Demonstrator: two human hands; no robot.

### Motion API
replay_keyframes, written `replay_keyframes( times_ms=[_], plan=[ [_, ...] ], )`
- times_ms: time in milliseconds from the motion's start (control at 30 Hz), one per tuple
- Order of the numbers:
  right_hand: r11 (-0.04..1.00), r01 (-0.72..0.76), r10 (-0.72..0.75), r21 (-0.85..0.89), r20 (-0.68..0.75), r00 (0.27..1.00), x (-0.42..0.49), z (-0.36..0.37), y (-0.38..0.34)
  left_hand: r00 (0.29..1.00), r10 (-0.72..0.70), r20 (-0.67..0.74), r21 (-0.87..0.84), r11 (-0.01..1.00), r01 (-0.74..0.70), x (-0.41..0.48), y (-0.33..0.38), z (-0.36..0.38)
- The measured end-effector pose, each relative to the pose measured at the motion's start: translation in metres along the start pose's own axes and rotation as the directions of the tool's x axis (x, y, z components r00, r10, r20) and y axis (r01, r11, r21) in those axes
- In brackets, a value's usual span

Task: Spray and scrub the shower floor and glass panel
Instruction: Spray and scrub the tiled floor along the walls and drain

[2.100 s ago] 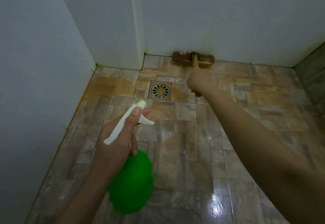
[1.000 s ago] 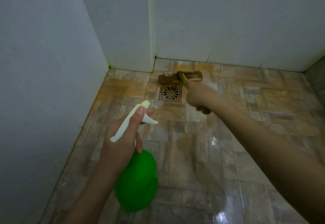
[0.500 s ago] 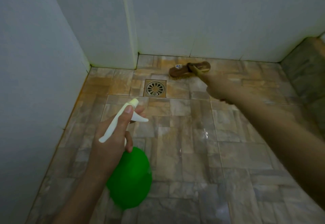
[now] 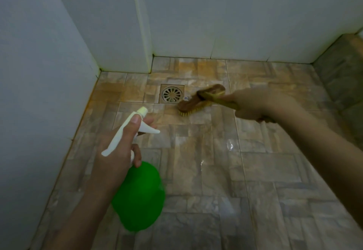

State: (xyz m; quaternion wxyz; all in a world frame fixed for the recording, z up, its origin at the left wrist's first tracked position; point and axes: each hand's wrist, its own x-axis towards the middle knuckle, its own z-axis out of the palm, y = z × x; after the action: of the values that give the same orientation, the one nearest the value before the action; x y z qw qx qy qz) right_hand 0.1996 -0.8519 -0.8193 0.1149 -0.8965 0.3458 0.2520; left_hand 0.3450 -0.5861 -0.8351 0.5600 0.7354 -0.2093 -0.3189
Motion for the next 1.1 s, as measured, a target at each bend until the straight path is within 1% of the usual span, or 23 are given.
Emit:
replay_keyframes(
  times_ms=[33,100,167,200,233,300,367,400,467,533,567,633,700,733,767,800,867,900,933,967,1000,1100],
  plan=[
    [1.0,-0.005,0.005,-0.002,-0.008,1.0,-0.003,0.002,-0.009,0.999,0.026,0.043,-0.003,1.0,-0.026,-0.001,0.001,0.0],
    [0.996,0.084,-0.083,0.004,-0.088,0.993,0.011,0.018,-0.025,0.998,0.034,0.054,0.005,0.999,-0.034,-0.004,0.005,0.002],
    [0.995,0.095,-0.09,0.024,-0.162,0.983,0.034,0.02,-0.034,0.999,0.021,0.031,-0.019,1.0,-0.02,-0.006,0.006,0.004],
    [0.995,0.095,-0.089,0.029,-0.157,0.984,0.032,0.013,-0.035,1.0,0.015,0.01,-0.021,1.0,-0.014,-0.009,0.01,0.005],
    [0.995,0.092,-0.086,0.047,-0.123,0.989,0.024,0.007,-0.033,0.999,0.034,0.012,-0.024,0.999,-0.033,-0.01,0.007,0.005],
    [0.996,0.063,-0.062,0.058,-0.02,0.998,-0.001,0.007,-0.03,0.999,0.045,0.013,-0.035,0.998,-0.045,-0.013,0.009,0.004],
    [0.995,0.051,-0.051,0.082,0.0,0.999,-0.02,0.022,-0.036,0.998,0.064,0.023,-0.021,0.998,-0.063,-0.016,0.013,0.004],
    [0.995,0.064,-0.062,0.076,-0.027,0.998,-0.017,0.032,-0.039,0.998,0.065,0.021,-0.009,0.998,-0.065,-0.018,0.015,0.004],
    [0.994,0.106,-0.1,0.034,-0.143,0.985,-0.001,0.047,-0.036,0.996,0.079,0.029,0.015,0.997,-0.08,-0.021,0.014,0.004],
    [0.992,0.098,-0.079,0.083,-0.207,0.975,-0.001,0.044,-0.024,0.996,0.089,0.032,0.015,0.996,-0.09,-0.027,0.015,0.002],
    [0.993,0.096,-0.082,0.07,-0.175,0.981,-0.008,0.04,-0.012,0.997,0.079,0.026,0.016,0.997,-0.079,-0.03,0.014,0.001],
    [0.997,0.08,-0.08,0.021,-0.028,0.996,-0.038,0.032,0.02,0.999,0.032,0.011,0.011,0.999,-0.032,-0.036,0.013,-0.001],
    [0.999,0.035,-0.031,-0.031,0.121,0.992,-0.08,0.027,0.036,1.0,0.018,0.024,-0.002,1.0,-0.018,-0.042,0.011,-0.004],
    [0.998,0.017,-0.007,-0.056,0.171,0.985,-0.098,0.031,0.034,0.999,0.019,0.034,-0.005,1.0,-0.019,-0.045,0.01,-0.005],
    [0.997,0.029,-0.014,-0.074,0.188,0.982,-0.109,0.037,0.025,0.999,0.021,0.041,-0.005,1.0,-0.02,-0.048,0.008,-0.006],
    [0.996,0.058,-0.045,-0.072,0.172,0.984,-0.113,0.047,0.012,0.999,0.019,0.045,-0.004,1.0,-0.018,-0.052,0.008,-0.007],
    [0.996,0.087,-0.085,-0.018,0.075,0.994,-0.105,0.07,-0.016,0.999,0.0,0.043,0.003,1.0,0.0,-0.06,0.008,-0.007],
    [0.997,0.081,-0.081,0.0,0.032,0.996,-0.096,0.078,-0.024,0.999,-0.009,0.035,0.005,1.0,0.009,-0.063,0.008,-0.008],
    [0.996,0.079,-0.079,0.029,0.006,0.997,-0.092,0.081,-0.028,1.0,-0.012,0.027,0.002,1.0,0.012,-0.066,0.007,-0.009],
    [0.995,0.086,-0.087,0.051,0.013,0.996,-0.095,0.079,-0.026,1.0,-0.011,0.023,-0.002,1.0,0.011,-0.068,0.007,-0.01],
    [0.992,0.097,-0.101,0.077,0.048,0.994,-0.103,0.076,-0.023,1.0,-0.008,0.025,-0.002,1.0,0.008,-0.07,0.006,-0.011],
    [0.991,0.088,-0.109,0.097,0.241,0.965,-0.146,0.071,-0.033,0.999,0.009,0.033,0.013,1.0,-0.01,-0.07,0.004,-0.018]
  ],
)
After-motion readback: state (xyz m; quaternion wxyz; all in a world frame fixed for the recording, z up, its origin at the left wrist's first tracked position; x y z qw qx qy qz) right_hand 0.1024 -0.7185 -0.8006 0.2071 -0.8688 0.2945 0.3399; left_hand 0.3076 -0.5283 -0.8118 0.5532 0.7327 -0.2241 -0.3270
